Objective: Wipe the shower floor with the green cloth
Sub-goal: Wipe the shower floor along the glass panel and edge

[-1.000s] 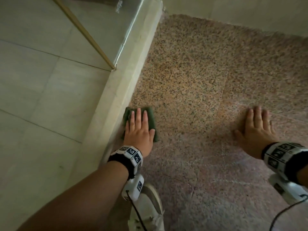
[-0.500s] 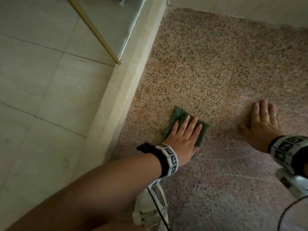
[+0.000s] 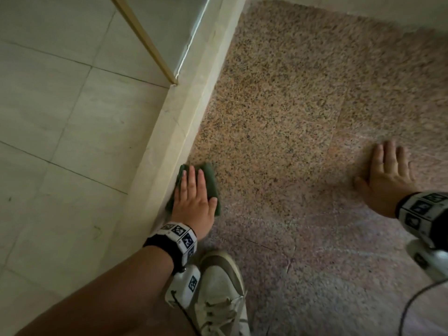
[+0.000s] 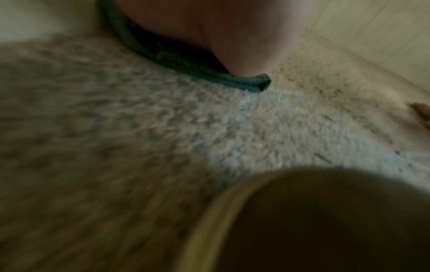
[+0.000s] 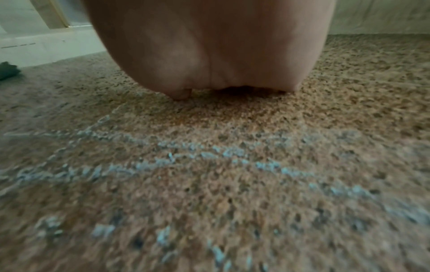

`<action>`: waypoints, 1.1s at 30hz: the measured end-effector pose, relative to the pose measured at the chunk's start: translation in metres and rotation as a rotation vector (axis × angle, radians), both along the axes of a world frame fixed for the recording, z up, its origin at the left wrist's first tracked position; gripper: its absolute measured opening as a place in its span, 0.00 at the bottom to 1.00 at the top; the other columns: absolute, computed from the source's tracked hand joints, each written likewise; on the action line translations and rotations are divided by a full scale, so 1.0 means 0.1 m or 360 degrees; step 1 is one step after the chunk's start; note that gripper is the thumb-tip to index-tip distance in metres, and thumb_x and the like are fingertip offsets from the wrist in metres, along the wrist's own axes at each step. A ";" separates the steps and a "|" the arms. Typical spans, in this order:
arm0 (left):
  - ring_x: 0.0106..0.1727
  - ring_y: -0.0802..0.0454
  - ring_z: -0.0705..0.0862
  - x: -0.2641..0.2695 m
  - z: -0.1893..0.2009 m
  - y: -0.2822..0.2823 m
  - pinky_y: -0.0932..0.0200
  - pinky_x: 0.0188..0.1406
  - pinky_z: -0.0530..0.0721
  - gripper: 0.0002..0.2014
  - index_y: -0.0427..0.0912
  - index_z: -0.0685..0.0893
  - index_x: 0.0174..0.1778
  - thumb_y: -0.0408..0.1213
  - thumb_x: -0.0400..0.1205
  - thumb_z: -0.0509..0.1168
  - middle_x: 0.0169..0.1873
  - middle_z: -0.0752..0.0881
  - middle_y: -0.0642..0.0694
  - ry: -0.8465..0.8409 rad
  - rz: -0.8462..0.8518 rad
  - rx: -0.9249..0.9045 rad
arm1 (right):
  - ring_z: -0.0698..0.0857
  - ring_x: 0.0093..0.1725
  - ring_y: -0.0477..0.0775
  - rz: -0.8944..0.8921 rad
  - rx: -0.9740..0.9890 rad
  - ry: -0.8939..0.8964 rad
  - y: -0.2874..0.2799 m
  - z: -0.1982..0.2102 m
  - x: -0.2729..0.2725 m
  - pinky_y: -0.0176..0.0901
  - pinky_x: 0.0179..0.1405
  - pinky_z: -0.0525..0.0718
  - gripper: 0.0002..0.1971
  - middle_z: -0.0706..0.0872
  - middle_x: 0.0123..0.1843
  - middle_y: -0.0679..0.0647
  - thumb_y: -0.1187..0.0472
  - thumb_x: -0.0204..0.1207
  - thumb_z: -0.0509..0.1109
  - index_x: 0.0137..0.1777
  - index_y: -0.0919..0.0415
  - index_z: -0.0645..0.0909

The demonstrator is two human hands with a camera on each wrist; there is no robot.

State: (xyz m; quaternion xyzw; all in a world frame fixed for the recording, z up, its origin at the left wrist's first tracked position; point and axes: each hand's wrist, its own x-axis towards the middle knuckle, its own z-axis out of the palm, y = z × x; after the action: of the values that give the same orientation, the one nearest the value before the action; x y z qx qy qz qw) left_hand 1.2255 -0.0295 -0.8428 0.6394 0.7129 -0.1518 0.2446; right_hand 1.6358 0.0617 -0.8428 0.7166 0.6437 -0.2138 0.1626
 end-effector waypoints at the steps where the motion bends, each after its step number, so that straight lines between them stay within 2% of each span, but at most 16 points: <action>1: 0.84 0.42 0.29 -0.05 -0.02 -0.08 0.42 0.84 0.39 0.37 0.42 0.28 0.81 0.56 0.86 0.40 0.82 0.27 0.42 -0.0002 -0.0081 -0.0004 | 0.38 0.85 0.65 0.0005 -0.0002 -0.0006 0.00 0.00 0.00 0.62 0.83 0.43 0.44 0.36 0.87 0.62 0.39 0.81 0.53 0.86 0.63 0.39; 5: 0.85 0.34 0.36 -0.13 -0.05 -0.12 0.33 0.83 0.44 0.40 0.38 0.37 0.83 0.58 0.81 0.39 0.84 0.36 0.37 0.0059 -0.0269 -0.0074 | 0.39 0.85 0.67 0.0018 0.0038 0.0006 -0.03 -0.02 0.01 0.64 0.83 0.44 0.44 0.38 0.87 0.63 0.43 0.81 0.58 0.86 0.64 0.41; 8: 0.84 0.33 0.31 0.06 -0.02 0.01 0.32 0.82 0.40 0.39 0.38 0.32 0.82 0.58 0.84 0.43 0.82 0.30 0.37 0.0103 -0.0494 -0.0089 | 0.38 0.85 0.67 0.0024 0.0014 0.0002 -0.02 0.01 -0.04 0.64 0.83 0.44 0.44 0.37 0.87 0.62 0.42 0.81 0.58 0.86 0.64 0.39; 11: 0.82 0.36 0.25 0.53 0.04 0.23 0.32 0.81 0.36 0.41 0.39 0.28 0.82 0.56 0.88 0.47 0.80 0.22 0.40 -0.0013 -0.0830 -0.0085 | 0.37 0.85 0.67 0.0023 -0.0025 0.0000 -0.05 0.05 -0.10 0.63 0.83 0.43 0.45 0.36 0.87 0.61 0.40 0.80 0.57 0.86 0.62 0.37; 14: 0.82 0.37 0.24 1.17 0.05 0.43 0.33 0.81 0.34 0.39 0.40 0.32 0.85 0.56 0.88 0.47 0.82 0.25 0.41 -0.0104 -0.1134 -0.0070 | 0.34 0.85 0.66 0.0125 -0.0089 -0.0028 -0.14 0.06 -0.07 0.61 0.84 0.42 0.45 0.31 0.86 0.60 0.38 0.81 0.53 0.85 0.60 0.32; 17: 0.83 0.36 0.29 1.74 0.06 0.47 0.33 0.80 0.36 0.39 0.39 0.35 0.86 0.56 0.88 0.49 0.84 0.30 0.40 -0.0154 -0.1503 -0.0070 | 0.31 0.84 0.65 0.0191 -0.0175 -0.0050 -0.24 0.12 -0.03 0.60 0.84 0.41 0.45 0.27 0.85 0.58 0.37 0.82 0.51 0.84 0.58 0.28; 20: 0.84 0.38 0.31 1.95 0.01 0.50 0.35 0.82 0.38 0.38 0.40 0.36 0.86 0.55 0.88 0.48 0.85 0.31 0.41 -0.0183 -0.1663 -0.0007 | 0.31 0.84 0.63 0.0235 -0.0152 -0.0029 -0.31 0.16 0.01 0.59 0.84 0.41 0.43 0.28 0.85 0.58 0.38 0.83 0.50 0.85 0.57 0.30; 24: 0.84 0.44 0.30 1.79 0.01 0.61 0.42 0.83 0.38 0.36 0.44 0.33 0.85 0.56 0.89 0.43 0.84 0.30 0.46 -0.0097 -0.1569 0.0053 | 0.30 0.84 0.63 0.0249 -0.0140 -0.0029 -0.36 0.16 0.01 0.58 0.84 0.41 0.44 0.27 0.85 0.57 0.36 0.82 0.50 0.85 0.57 0.28; 29: 0.85 0.46 0.32 1.48 0.00 1.06 0.41 0.84 0.43 0.36 0.45 0.33 0.85 0.56 0.88 0.43 0.85 0.32 0.47 -0.0029 -0.1089 0.0154 | 0.29 0.84 0.64 0.0120 -0.0205 0.0011 -0.37 0.15 -0.13 0.59 0.84 0.41 0.48 0.25 0.84 0.58 0.35 0.80 0.55 0.84 0.57 0.27; 33: 0.85 0.44 0.33 1.36 0.03 1.32 0.42 0.84 0.40 0.36 0.43 0.35 0.86 0.54 0.89 0.46 0.85 0.33 0.45 0.0009 -0.0738 0.0134 | 0.31 0.84 0.65 0.0101 -0.0194 0.0038 -0.41 0.18 -0.17 0.59 0.85 0.43 0.48 0.27 0.85 0.59 0.36 0.80 0.55 0.84 0.57 0.28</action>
State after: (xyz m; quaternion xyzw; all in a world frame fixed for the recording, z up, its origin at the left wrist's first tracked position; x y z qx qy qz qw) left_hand 1.3617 0.1027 -0.8395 0.7953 0.5533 -0.1758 0.1743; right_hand 1.6191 0.0207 -0.8252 0.6819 0.6538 -0.2560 0.2050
